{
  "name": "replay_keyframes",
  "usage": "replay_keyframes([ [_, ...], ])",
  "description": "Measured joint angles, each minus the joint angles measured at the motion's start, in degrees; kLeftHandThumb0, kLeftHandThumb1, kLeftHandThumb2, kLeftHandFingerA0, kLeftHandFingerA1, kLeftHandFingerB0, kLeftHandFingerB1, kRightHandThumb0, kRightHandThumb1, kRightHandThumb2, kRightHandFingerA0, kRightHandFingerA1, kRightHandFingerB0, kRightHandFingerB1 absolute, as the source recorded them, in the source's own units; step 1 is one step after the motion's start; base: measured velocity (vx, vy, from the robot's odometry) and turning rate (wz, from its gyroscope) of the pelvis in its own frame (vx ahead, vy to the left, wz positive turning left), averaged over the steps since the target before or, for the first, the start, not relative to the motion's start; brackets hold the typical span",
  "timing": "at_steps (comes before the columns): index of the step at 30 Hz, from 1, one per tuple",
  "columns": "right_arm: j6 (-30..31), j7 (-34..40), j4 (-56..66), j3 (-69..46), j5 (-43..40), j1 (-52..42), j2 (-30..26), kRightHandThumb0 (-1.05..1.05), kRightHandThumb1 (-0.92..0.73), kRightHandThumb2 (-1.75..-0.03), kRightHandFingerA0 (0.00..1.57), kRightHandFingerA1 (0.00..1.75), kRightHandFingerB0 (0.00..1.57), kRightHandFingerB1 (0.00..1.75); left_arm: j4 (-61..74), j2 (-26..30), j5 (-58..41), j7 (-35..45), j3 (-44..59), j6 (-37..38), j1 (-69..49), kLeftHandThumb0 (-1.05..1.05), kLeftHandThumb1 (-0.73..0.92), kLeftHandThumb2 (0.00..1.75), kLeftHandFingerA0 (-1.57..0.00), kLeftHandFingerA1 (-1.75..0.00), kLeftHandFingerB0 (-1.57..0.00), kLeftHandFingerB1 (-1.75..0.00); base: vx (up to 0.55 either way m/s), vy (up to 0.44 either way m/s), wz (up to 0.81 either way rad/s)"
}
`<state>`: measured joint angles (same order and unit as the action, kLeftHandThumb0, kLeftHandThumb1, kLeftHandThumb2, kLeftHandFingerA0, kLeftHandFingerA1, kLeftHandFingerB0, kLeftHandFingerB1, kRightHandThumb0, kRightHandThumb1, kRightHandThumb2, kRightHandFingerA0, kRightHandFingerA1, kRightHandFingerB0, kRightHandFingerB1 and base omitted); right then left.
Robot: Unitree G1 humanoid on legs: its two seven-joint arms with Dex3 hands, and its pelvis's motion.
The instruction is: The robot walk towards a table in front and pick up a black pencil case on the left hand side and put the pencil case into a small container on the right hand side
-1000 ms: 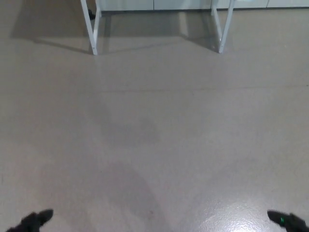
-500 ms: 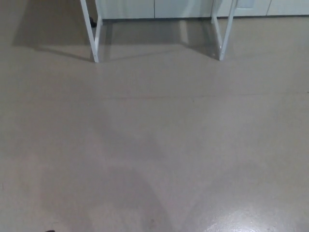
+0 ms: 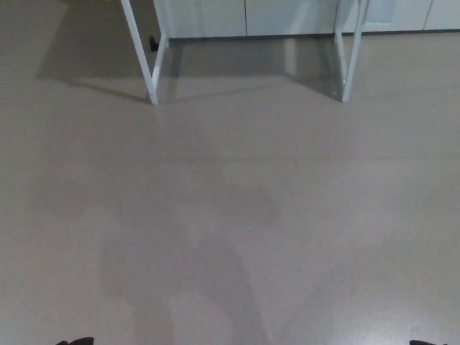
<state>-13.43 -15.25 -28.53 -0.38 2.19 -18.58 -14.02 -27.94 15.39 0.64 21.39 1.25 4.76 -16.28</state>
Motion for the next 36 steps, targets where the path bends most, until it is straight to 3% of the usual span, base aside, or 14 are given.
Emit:
replay_keyframes([
  [1, 0.0, 0.1, -0.1, 0.0, 0.0, 0.0, 0.0, -0.72, -0.52, -0.83, 0.26, 0.47, 0.11, 0.41, 0.0, 0.0, 0.0, 0.0, 0.0, 0.0, 0.0, -0.61, 0.46, 0.84, -0.02, -0.31, -0.05, -0.29, 0.3, 0.209, -0.18],
  [2, 0.0, 0.1, -0.2, 0.1, 0.1, 0.1, 0.0, -0.72, -0.52, -0.83, 0.26, 0.47, 0.11, 0.41, 0.0, 0.0, 0.0, 0.0, 0.0, 0.0, 0.0, -0.6, 0.63, 0.59, -0.07, -0.29, -0.1, -0.25, 0.25, 0.223, -0.19],
  [4, -0.1, 0.2, -0.4, 0.1, 0.2, 0.2, 0.0, -0.71, -0.52, -0.82, 0.24, 0.47, 0.11, 0.41, -0.2, 0.1, 0.0, 0.0, 0.0, 0.2, 0.0, -0.6, 0.46, 0.84, -0.02, -0.32, -0.04, -0.3, 0.4, 0.271, -0.41],
  [10, -0.5, 0.2, -0.1, 0.3, 0.2, 1.3, 0.4, -0.7, -0.51, -0.81, 0.23, 0.47, 0.1, 0.41, -0.9, 0.9, 0.1, -0.1, 0.6, 0.5, 2.0, -0.6, 0.45, 0.83, -0.02, -0.34, -0.05, -0.3, 0.4, 0.317, -0.14],
  [11, -0.5, 0.1, -0.1, 0.3, 0.2, 1.2, 0.4, -0.7, -0.52, -0.82, 0.22, 0.46, 0.1, 0.4, -1.0, 0.9, 0.1, -0.1, 0.5, 0.5, 2.1, -0.57, 0.61, 0.62, -0.08, -0.27, -0.11, -0.23, 0.31, 0.134, 0.03],
  [14, -0.4, 0.0, 0.0, 0.2, 0.0, 1.2, 0.4, -0.67, -0.53, -0.81, 0.21, 0.47, 0.09, 0.41, -1.3, 0.9, 0.1, -0.1, 0.5, 0.6, 2.3, -0.63, 0.47, 0.79, -0.05, -0.39, -0.07, -0.3, 0.33, 0.051, 0.11],
  [15, -0.4, -0.1, 0.0, 0.2, -0.1, 1.2, 0.4, -0.68, -0.53, -0.81, 0.21, 0.46, 0.1, 0.41, -1.4, 0.9, 0.1, -0.1, 0.5, 0.7, 2.2, -0.59, 0.62, 0.61, -0.1, -0.29, -0.12, -0.22, 0.36, -0.026, 0.18],
  [16, -0.4, -0.1, 0.0, 0.1, -0.1, 1.3, 0.5, -0.67, -0.52, -0.81, 0.21, 0.46, 0.1, 0.41, -1.4, 1.0, 0.1, -0.1, 0.5, 0.7, 2.2, -0.61, 0.47, 0.8, -0.05, -0.39, -0.06, -0.31, 0.35, -0.057, 0.27],
  [20, -0.4, -0.4, -0.2, 0.0, -0.4, 1.4, 0.6, -0.68, -0.51, -0.8, 0.21, 0.46, 0.09, 0.4, -1.4, 0.9, 0.1, -0.1, 0.5, 0.7, 2.0, -0.57, 0.62, 0.61, -0.09, -0.28, -0.12, -0.23, 0.38, -0.14, 0.31],
  [21, -0.1, -0.4, -0.8, 0.0, -0.4, 1.6, 0.8, -0.69, -0.52, -0.81, 0.21, 0.46, 0.08, 0.4, -1.3, 0.8, 0.1, -0.1, 0.5, 0.7, 2.0, -0.62, 0.48, 0.79, -0.06, -0.39, -0.06, -0.31, 0.47, -0.208, 0.3],
  [27, -0.2, -0.7, -0.1, -0.3, -0.6, 2.3, 0.3, -0.68, -0.51, -0.8, 0.21, 0.46, 0.09, 0.4, -0.9, 0.5, 0.1, -0.1, 0.4, 1.0, 1.9, -0.62, 0.48, 0.8, -0.05, -0.39, -0.06, -0.31, 0.4, -0.15, 0.3],
  [28, -0.2, -0.7, -0.1, -0.3, -0.6, 2.3, 0.3, -0.68, -0.51, -0.81, 0.21, 0.47, 0.1, 0.41, -0.9, 0.5, 0.1, -0.1, 0.3, 1.0, 1.6, -0.58, 0.62, 0.62, -0.09, -0.28, -0.12, -0.23, 0.29, -0.079, -0.04],
  [29, -0.2, -0.7, -0.1, -0.3, -0.6, 2.3, 0.3, -0.69, -0.51, -0.81, 0.21, 0.46, 0.09, 0.4, -0.9, 0.5, 0.1, -0.1, 0.3, 1.0, 1.5, -0.6, 0.46, 0.83, -0.03, -0.36, -0.04, -0.32, 0.28, -0.07, -0.12],
  [36, -0.2, -0.8, -0.5, -0.2, -0.5, 1.3, 0.4, -0.68, -0.51, -0.8, 0.22, 0.46, 0.1, 0.4, -0.6, 0.5, 0.1, -0.1, 0.3, 1.1, 1.0, -0.61, 0.44, 0.83, 0.0, -0.4, -0.07, -0.35, 0.32, 0.038, -0.14],
])
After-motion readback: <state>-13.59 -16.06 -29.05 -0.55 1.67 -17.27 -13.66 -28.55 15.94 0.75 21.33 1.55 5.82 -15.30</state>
